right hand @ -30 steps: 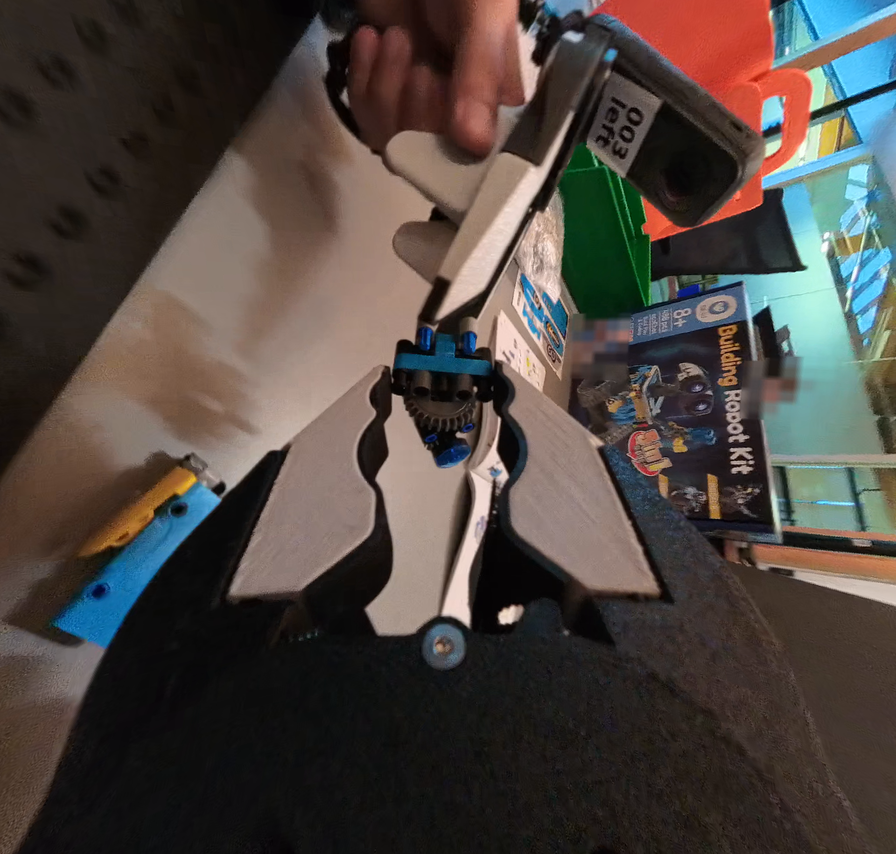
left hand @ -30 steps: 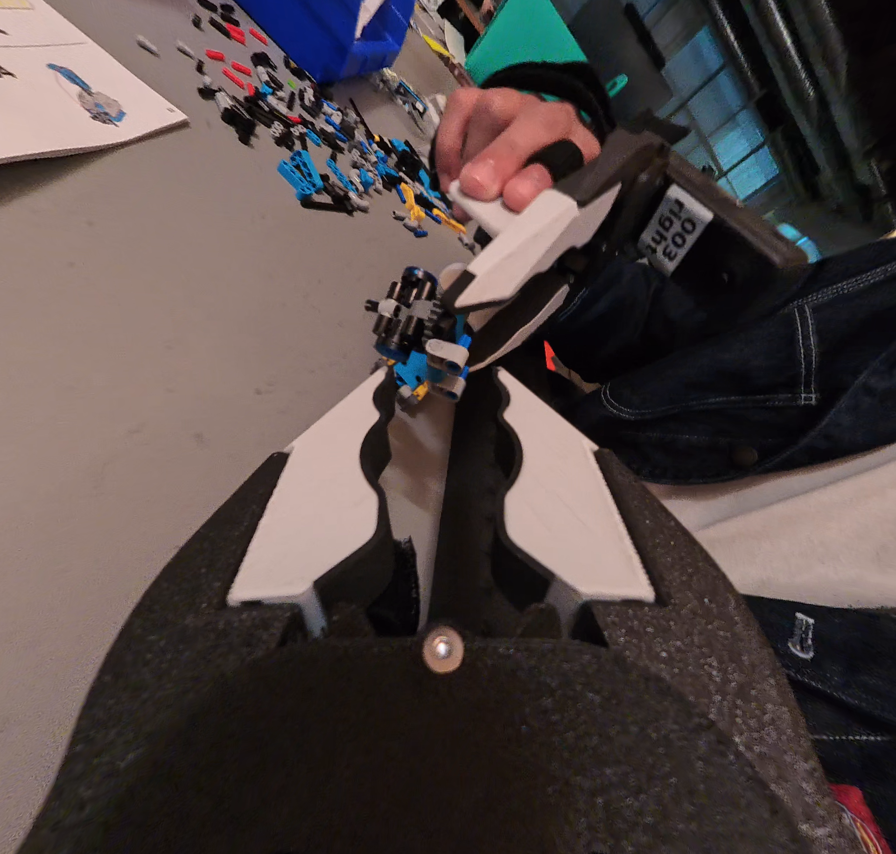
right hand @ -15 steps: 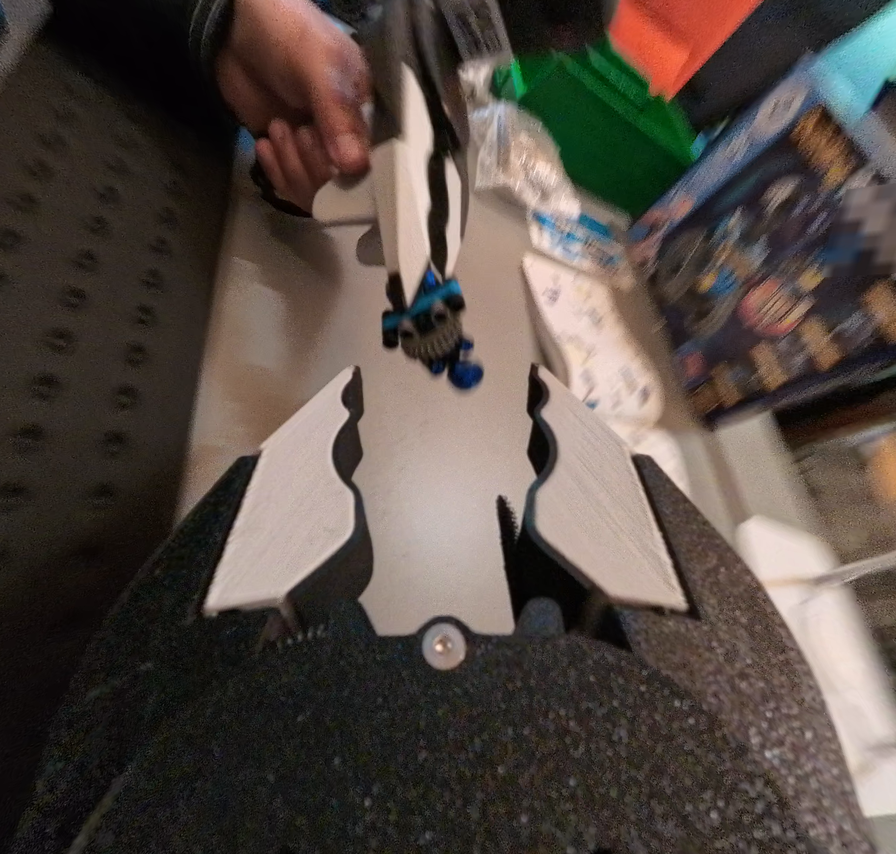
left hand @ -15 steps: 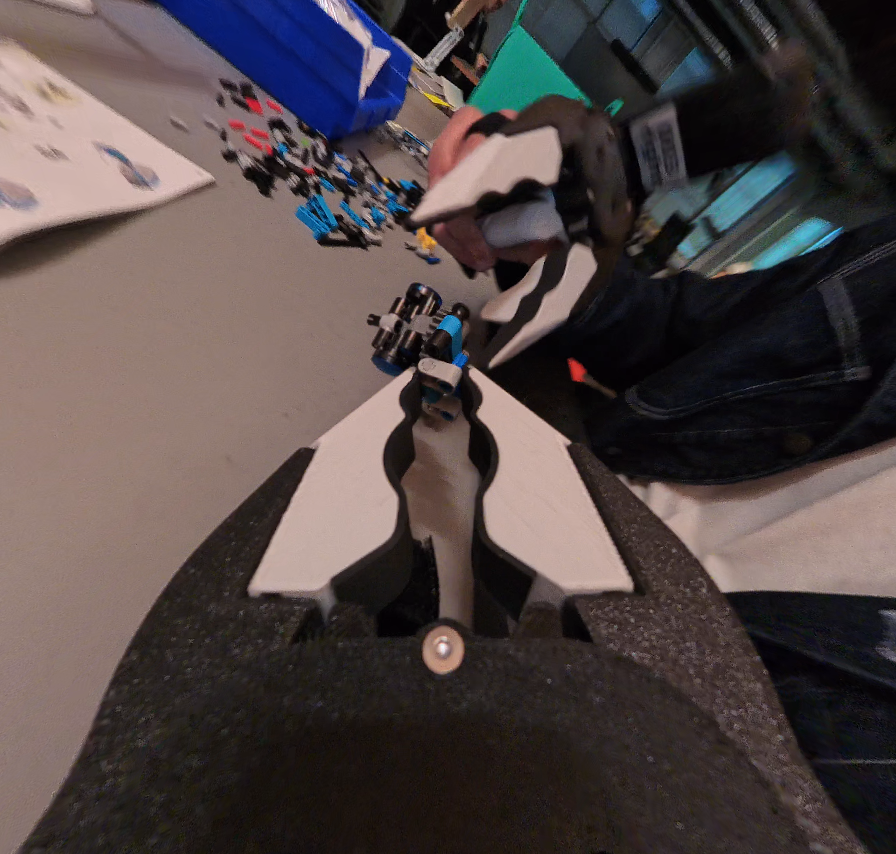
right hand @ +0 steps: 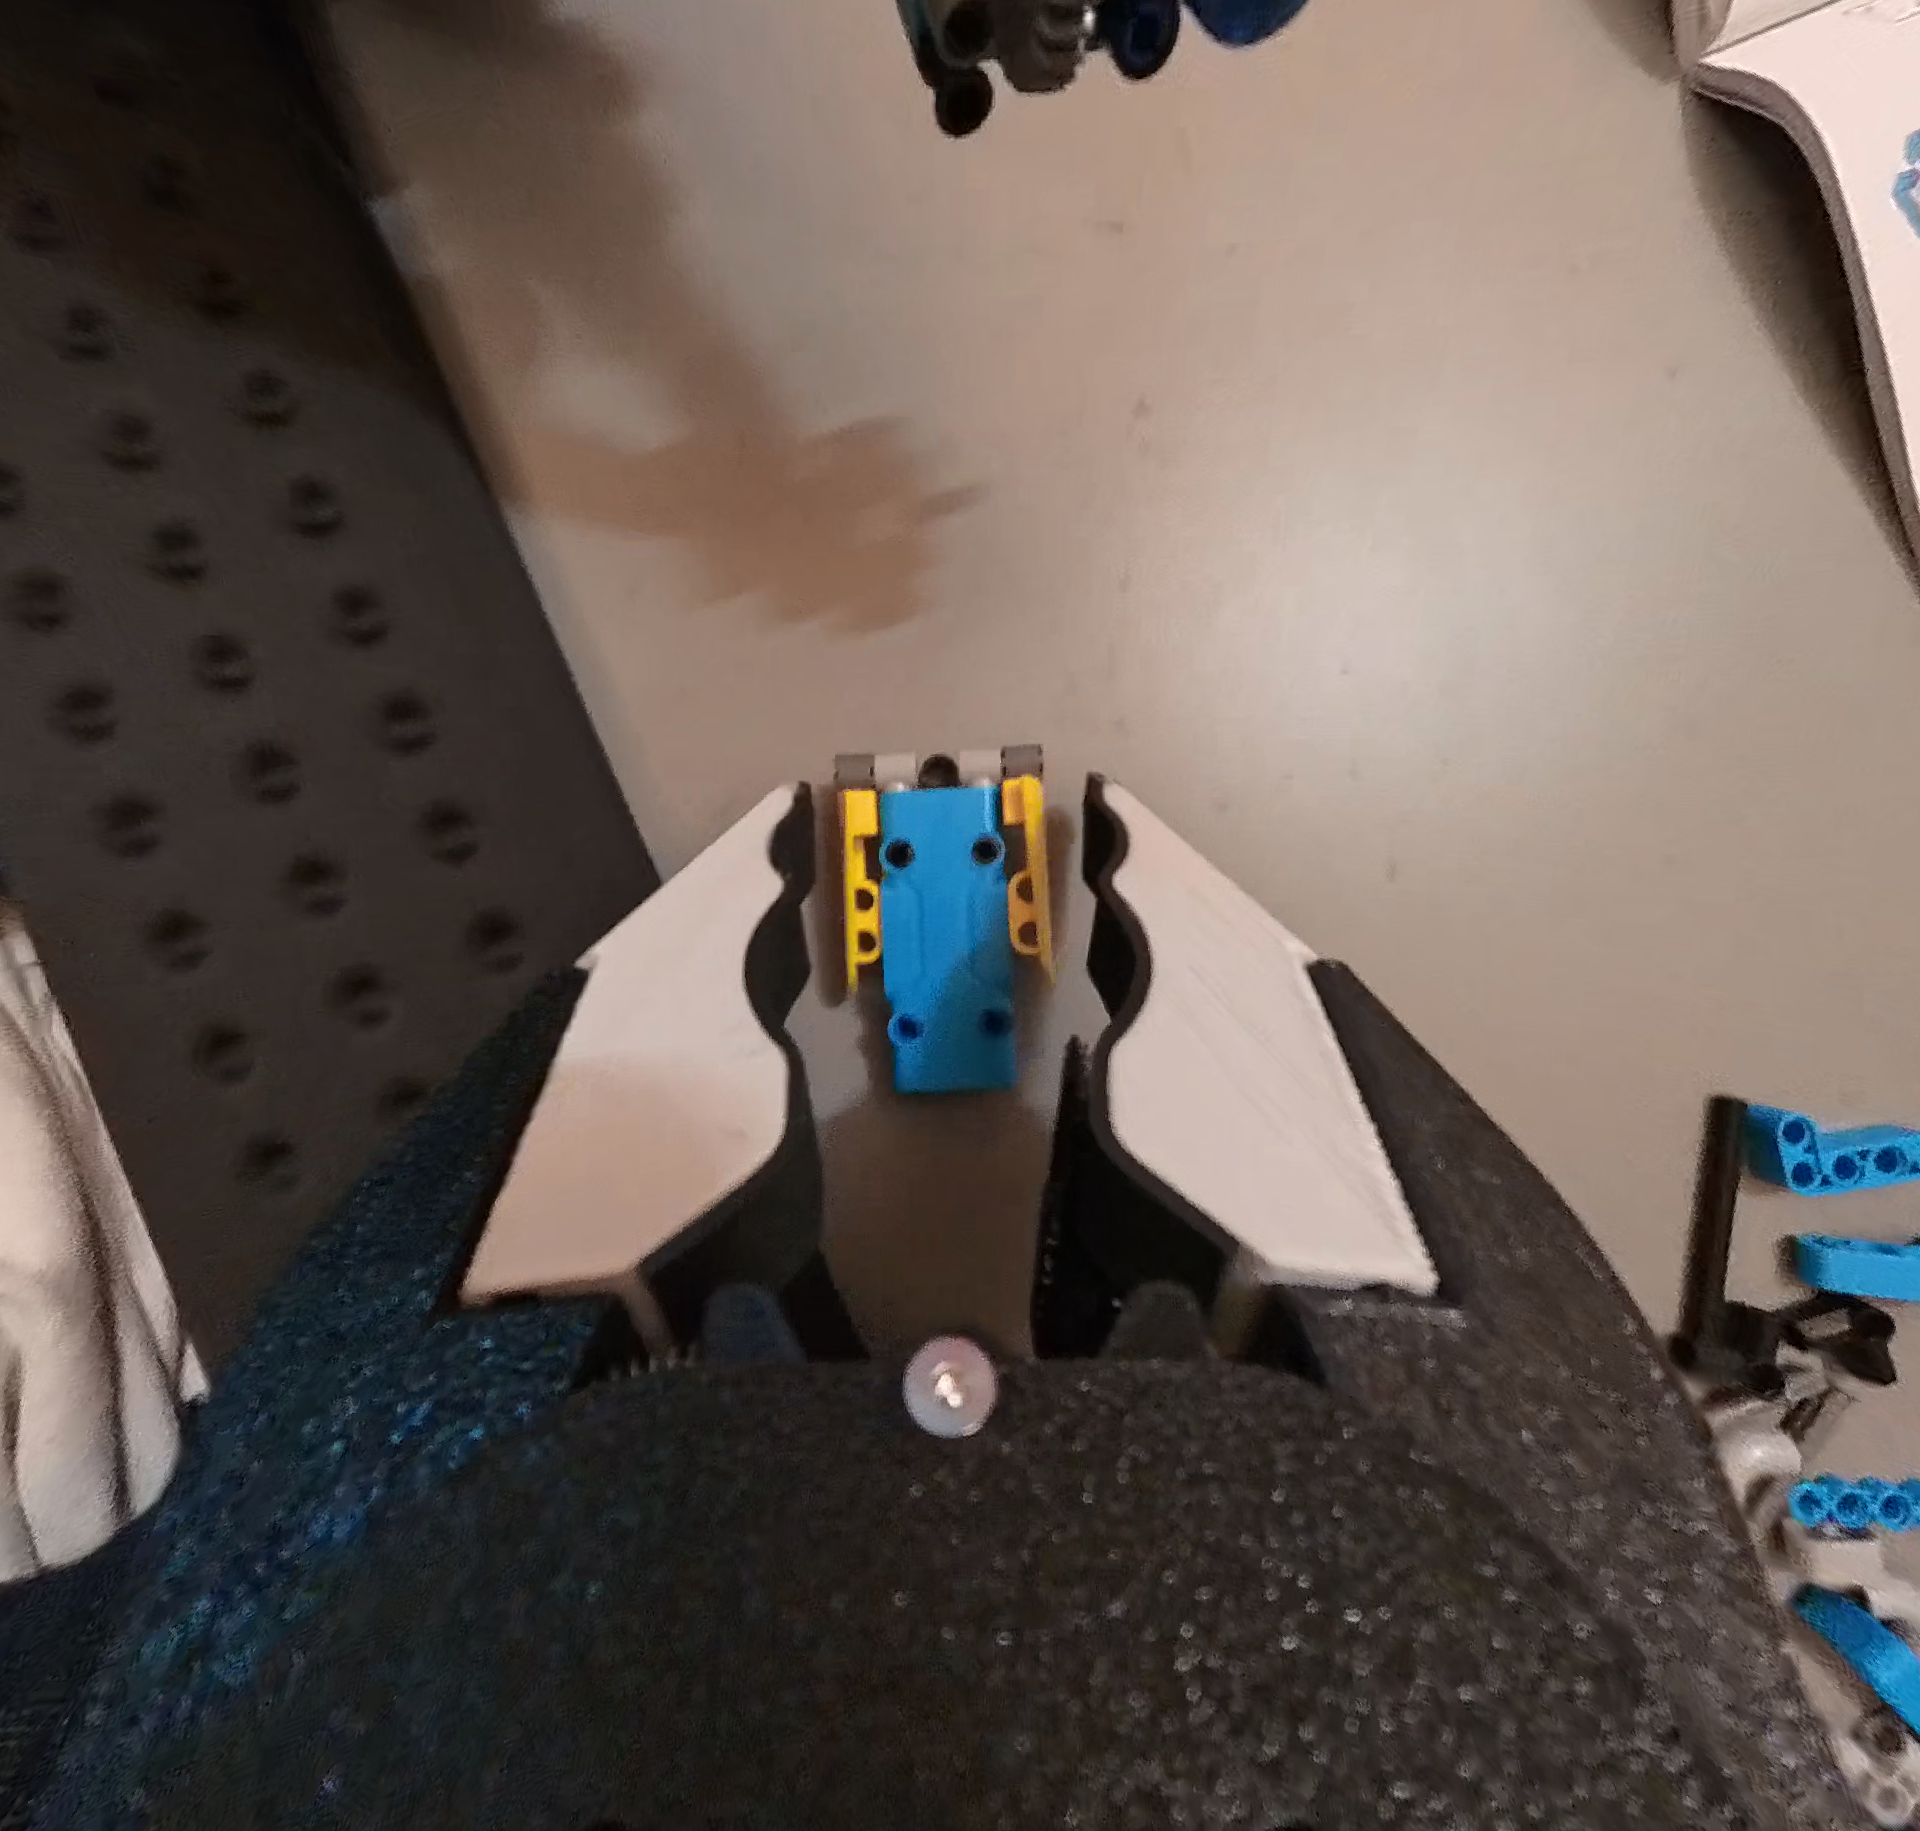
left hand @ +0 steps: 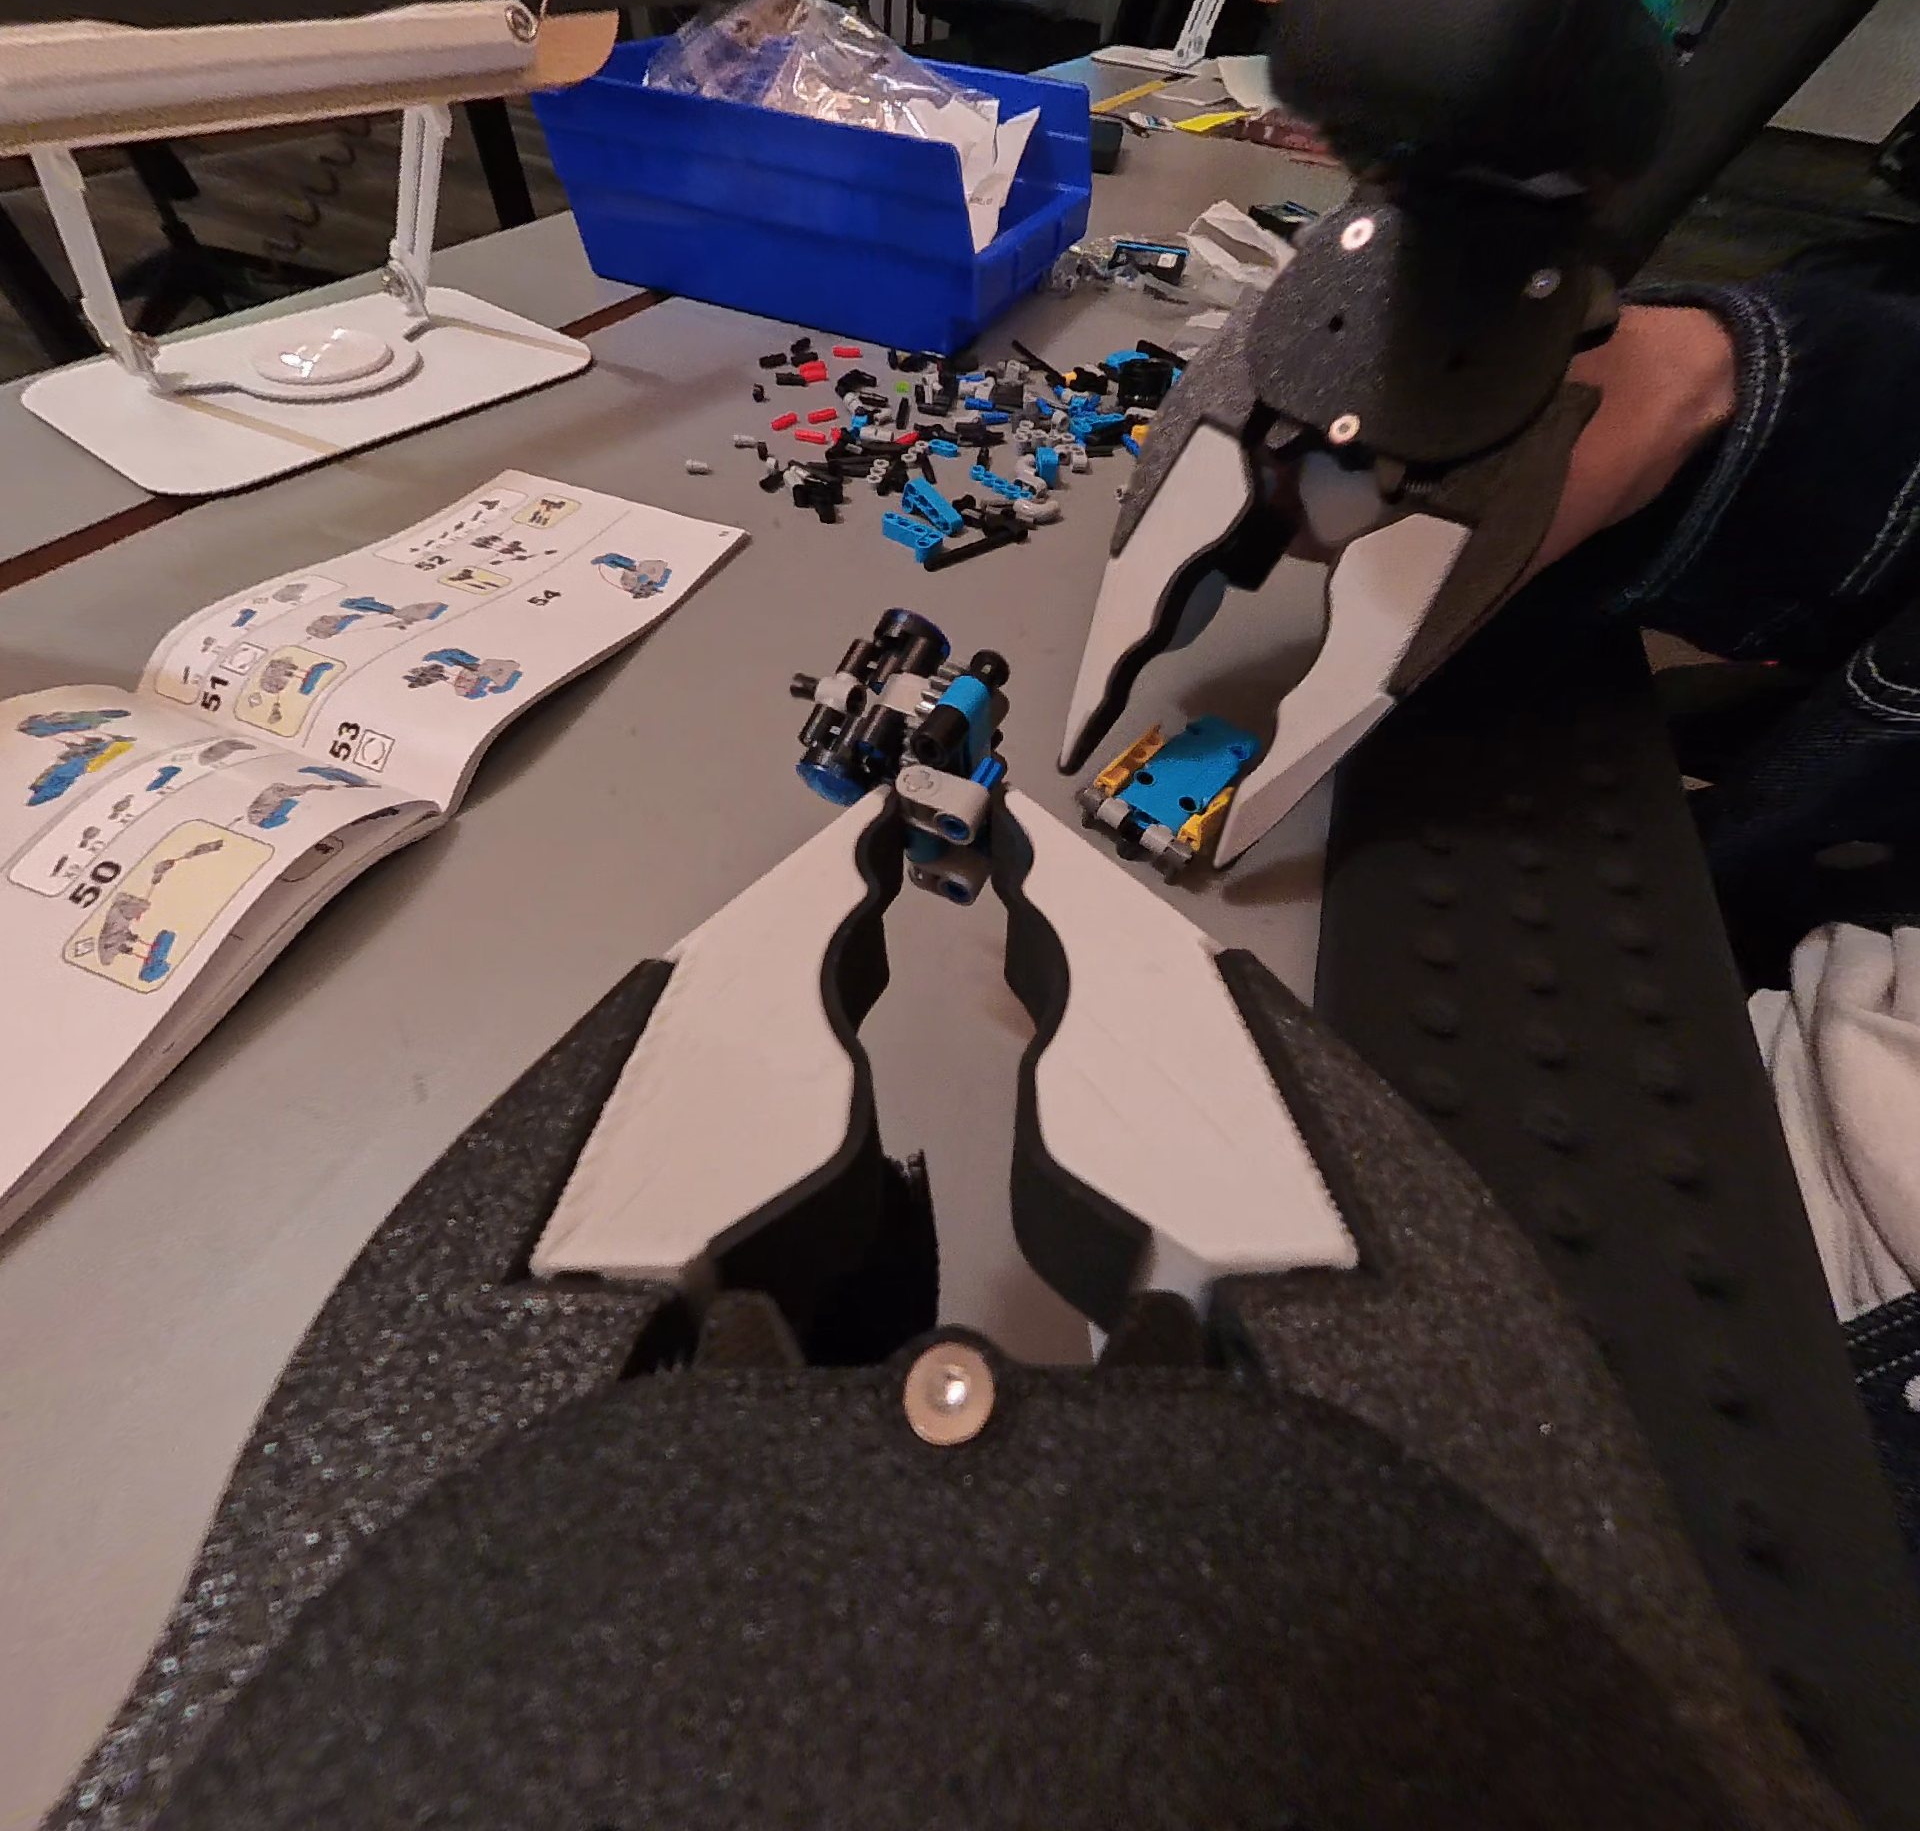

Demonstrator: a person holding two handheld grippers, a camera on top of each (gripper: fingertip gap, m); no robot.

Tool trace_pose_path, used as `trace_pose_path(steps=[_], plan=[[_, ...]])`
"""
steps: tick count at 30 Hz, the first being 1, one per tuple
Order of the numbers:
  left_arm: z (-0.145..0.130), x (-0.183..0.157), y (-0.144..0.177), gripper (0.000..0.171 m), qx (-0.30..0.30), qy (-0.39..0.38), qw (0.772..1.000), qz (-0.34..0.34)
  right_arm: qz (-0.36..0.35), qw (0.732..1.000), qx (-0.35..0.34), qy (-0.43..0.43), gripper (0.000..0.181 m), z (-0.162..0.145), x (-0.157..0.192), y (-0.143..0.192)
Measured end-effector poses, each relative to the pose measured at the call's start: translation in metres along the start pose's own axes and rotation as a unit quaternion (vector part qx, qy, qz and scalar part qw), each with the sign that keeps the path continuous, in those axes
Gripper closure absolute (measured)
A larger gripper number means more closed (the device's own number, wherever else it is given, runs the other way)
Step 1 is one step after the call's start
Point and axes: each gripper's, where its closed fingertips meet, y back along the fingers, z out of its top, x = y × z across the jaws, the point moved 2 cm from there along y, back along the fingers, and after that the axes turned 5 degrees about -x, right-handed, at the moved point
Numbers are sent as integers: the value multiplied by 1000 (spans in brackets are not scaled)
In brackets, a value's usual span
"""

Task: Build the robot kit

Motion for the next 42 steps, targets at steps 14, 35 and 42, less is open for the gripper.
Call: trace_pose_path(steps=[14,35,42], plan=[[34,-4,18,156,-85,-192,972,103,197,878,-336,-278,141,101,-2,41],[39,-6,12,157,-70,-280,940,185,351,695,-460,-426,141,118,-3,32],[38,-8,12,157,-74,-280,943,161,363,698,-445,-427,141,116,-1,29]])
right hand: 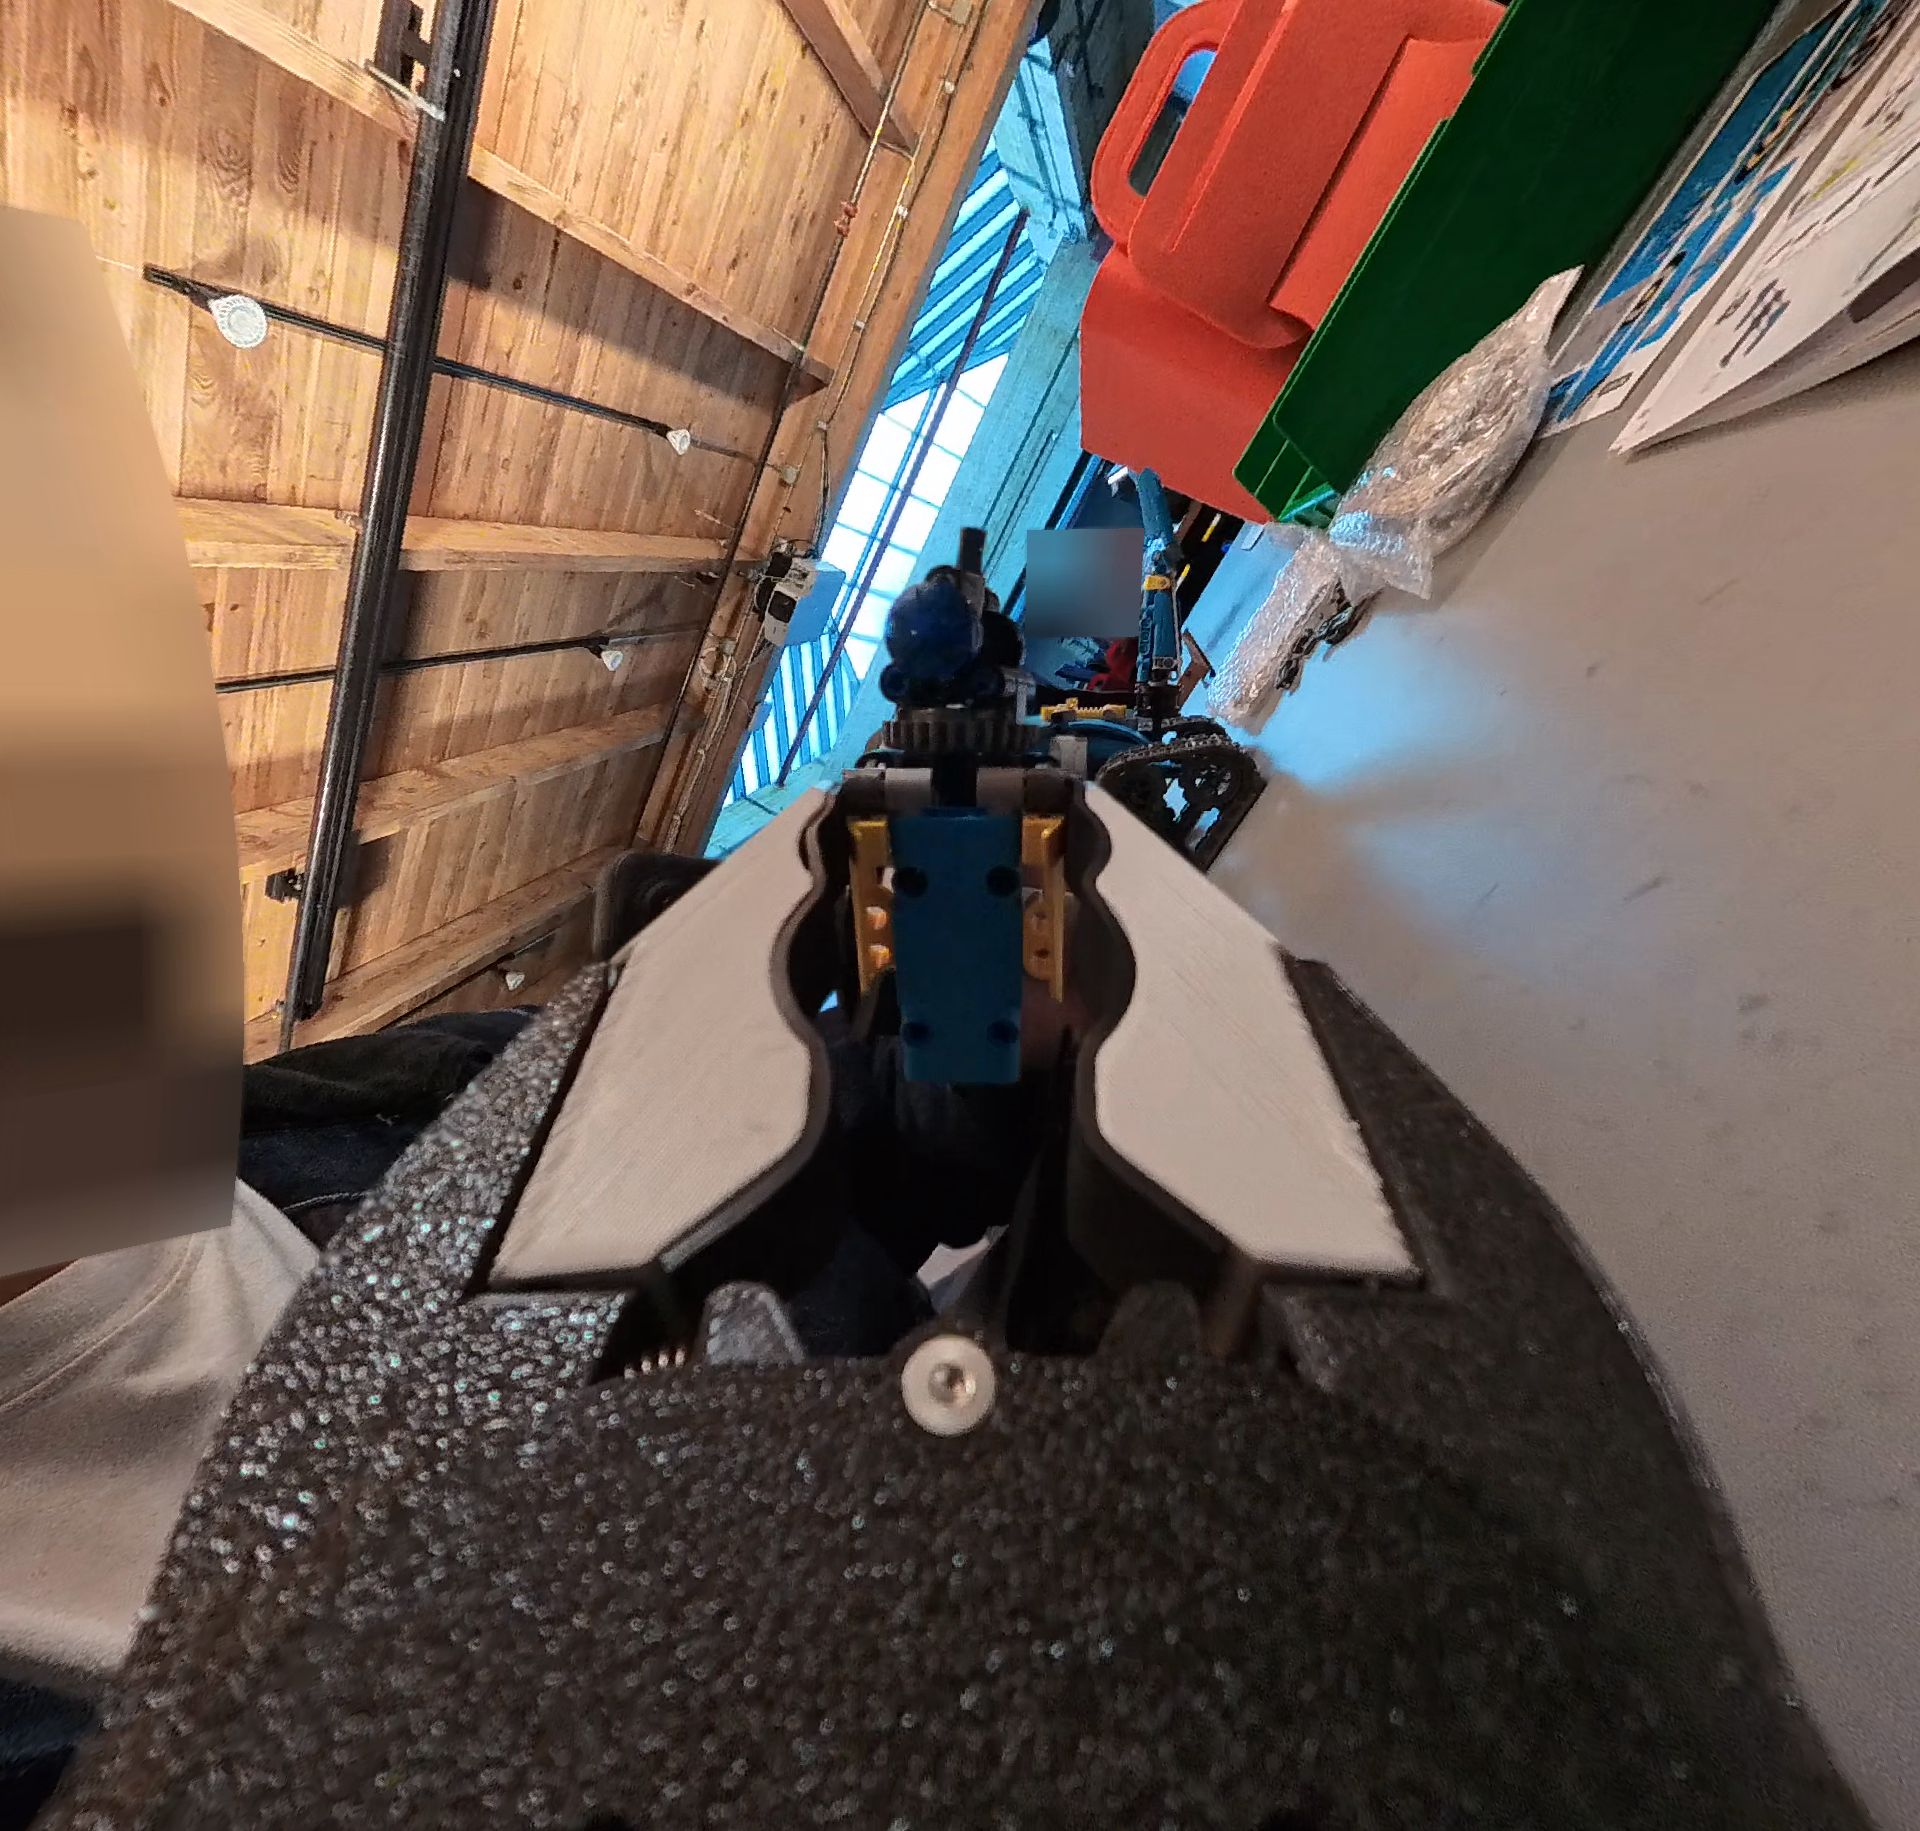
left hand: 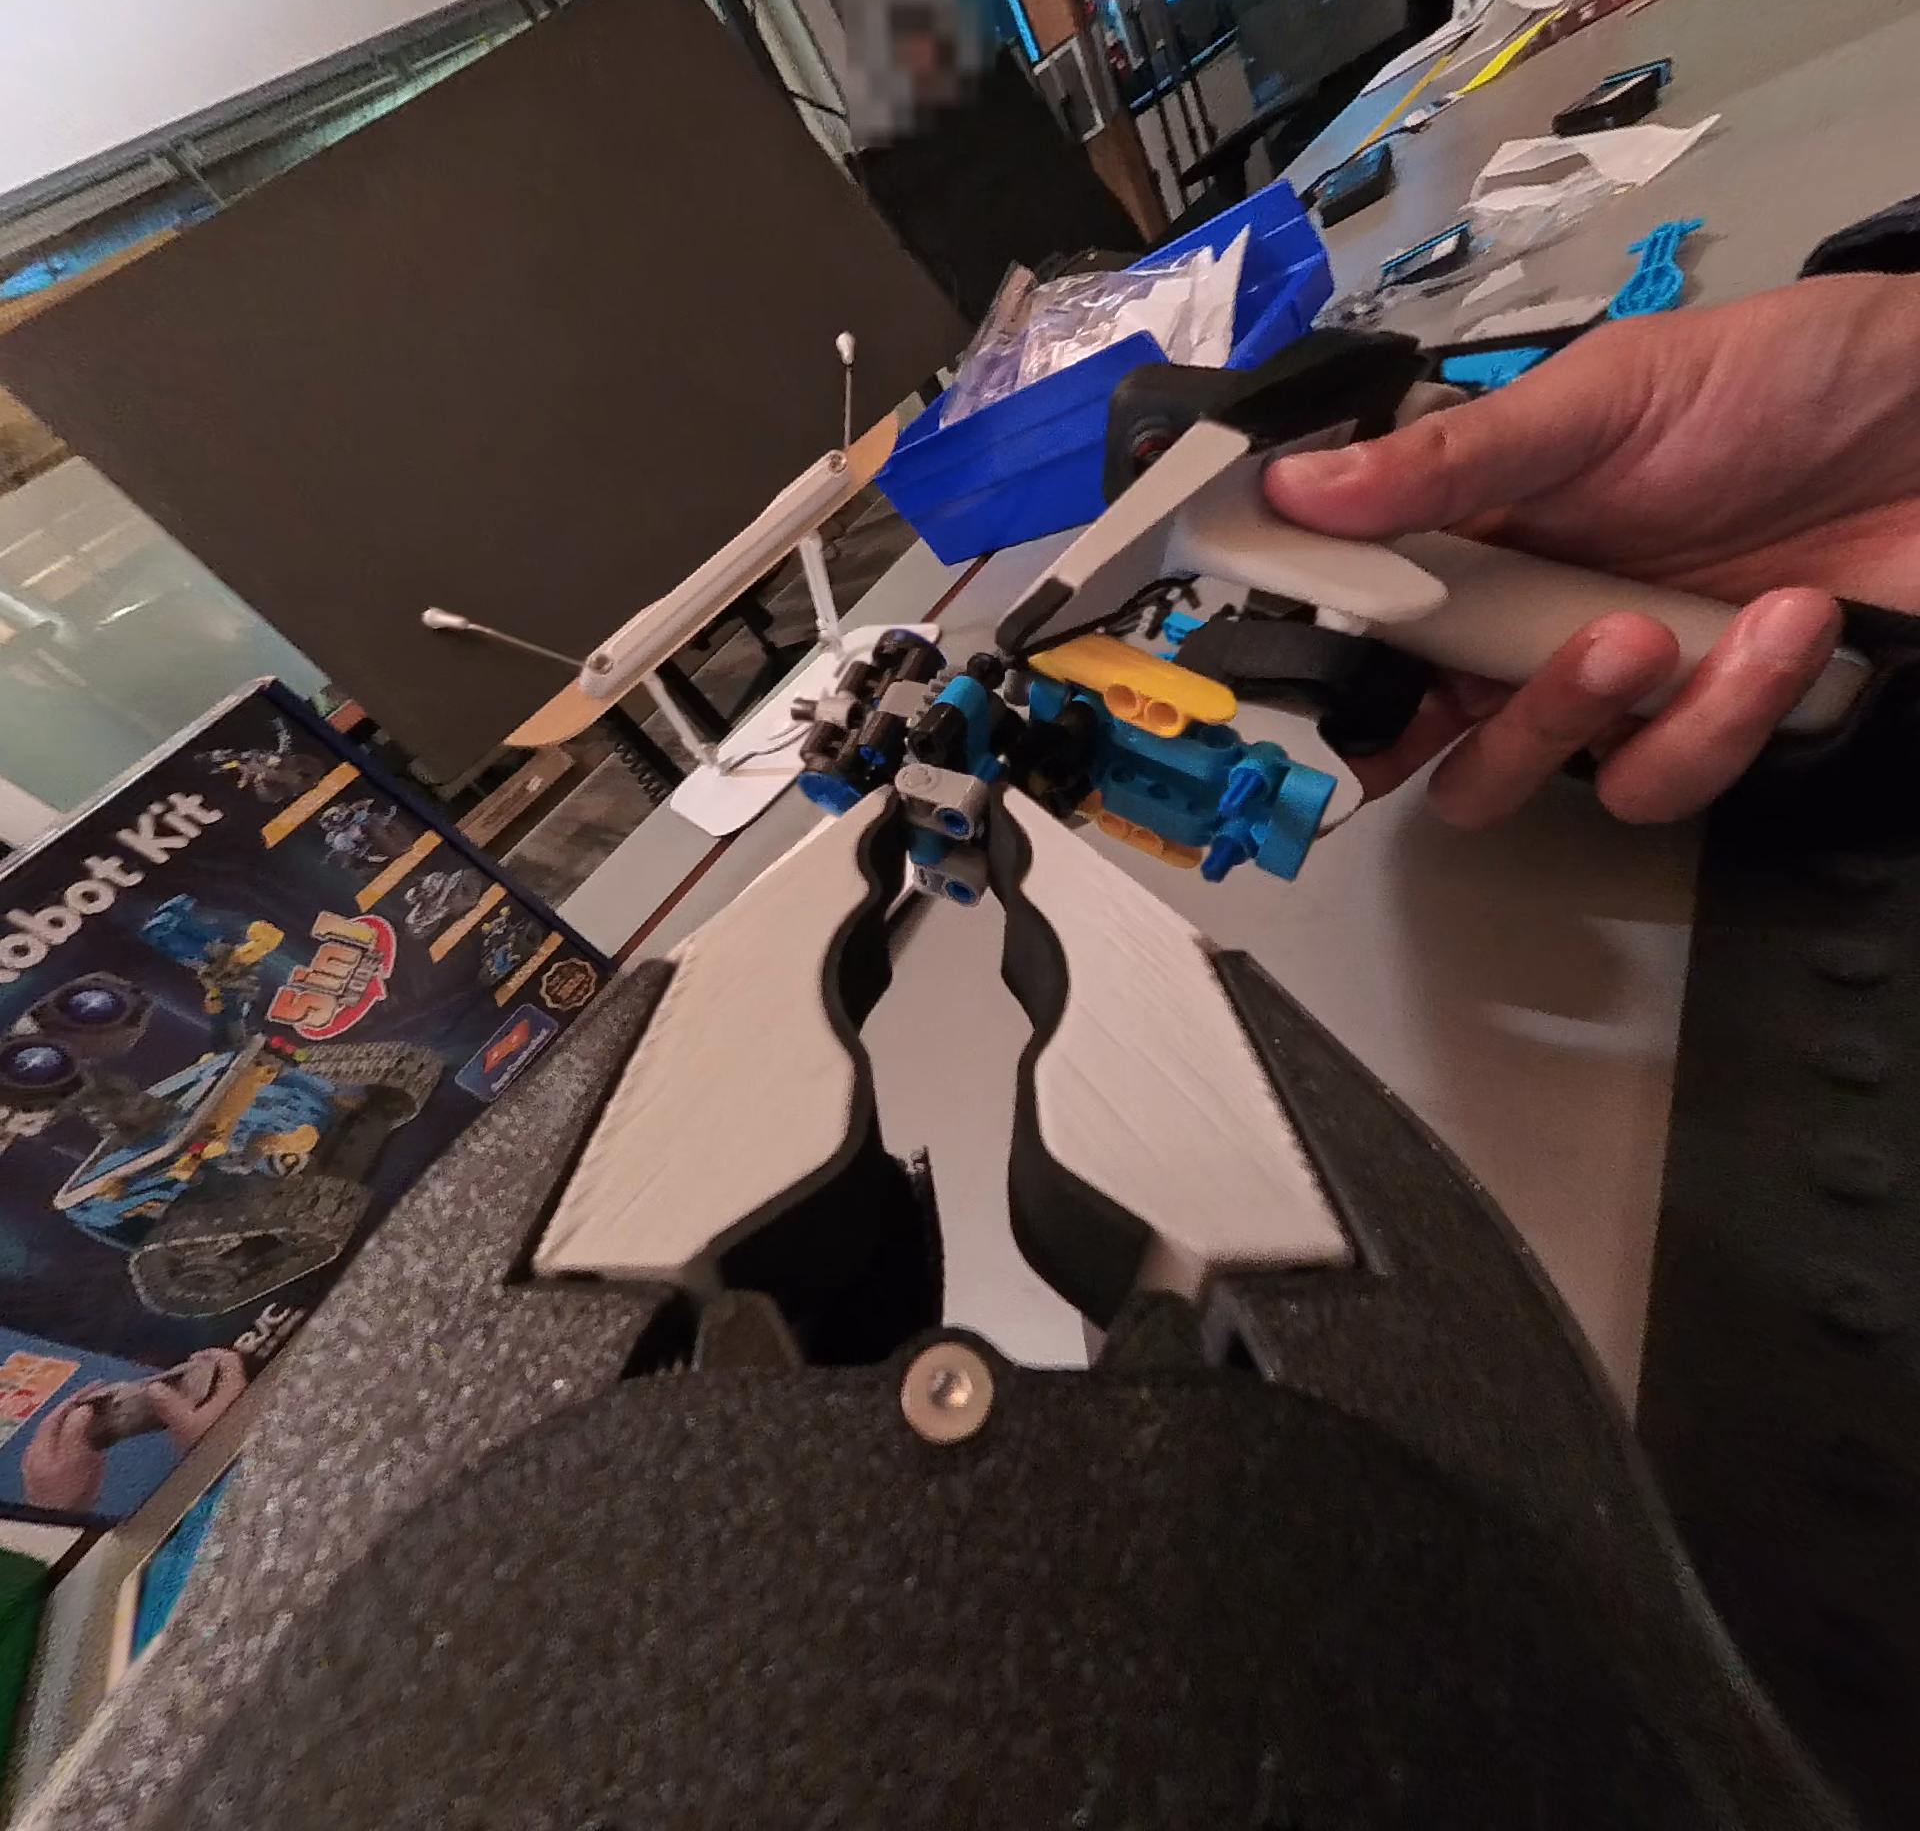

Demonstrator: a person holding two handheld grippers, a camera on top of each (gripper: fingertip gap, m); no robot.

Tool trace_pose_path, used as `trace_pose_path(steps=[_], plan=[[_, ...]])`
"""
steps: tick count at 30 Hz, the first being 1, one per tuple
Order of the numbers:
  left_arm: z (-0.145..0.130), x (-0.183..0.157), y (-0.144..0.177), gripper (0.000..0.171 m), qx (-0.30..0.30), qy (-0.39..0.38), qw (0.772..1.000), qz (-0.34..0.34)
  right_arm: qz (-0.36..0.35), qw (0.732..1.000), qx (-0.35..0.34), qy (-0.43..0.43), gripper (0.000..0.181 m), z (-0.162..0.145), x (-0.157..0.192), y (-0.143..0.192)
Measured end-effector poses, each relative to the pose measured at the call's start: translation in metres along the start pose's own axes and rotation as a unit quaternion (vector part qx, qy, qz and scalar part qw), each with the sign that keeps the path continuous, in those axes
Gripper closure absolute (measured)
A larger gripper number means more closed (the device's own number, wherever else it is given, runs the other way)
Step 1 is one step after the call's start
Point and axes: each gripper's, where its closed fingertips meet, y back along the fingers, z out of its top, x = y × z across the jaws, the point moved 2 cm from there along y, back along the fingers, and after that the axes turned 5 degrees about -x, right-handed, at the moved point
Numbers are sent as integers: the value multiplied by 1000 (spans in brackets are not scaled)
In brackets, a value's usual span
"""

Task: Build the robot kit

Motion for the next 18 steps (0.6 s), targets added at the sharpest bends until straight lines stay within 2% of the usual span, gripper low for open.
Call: trace_pose_path(steps=[7,11,18], plan=[[-3,-20,8,157,-13,-19,996,-87,-11,993,119,-23,141,-19,-2,14],[-5,-24,6,157,1,-54,996,-76,-16,992,118,-42,141,-18,-6,18],[-4,-29,8,158,1,-40,995,-92,-6,988,136,-67,141,-22,-6,21]])
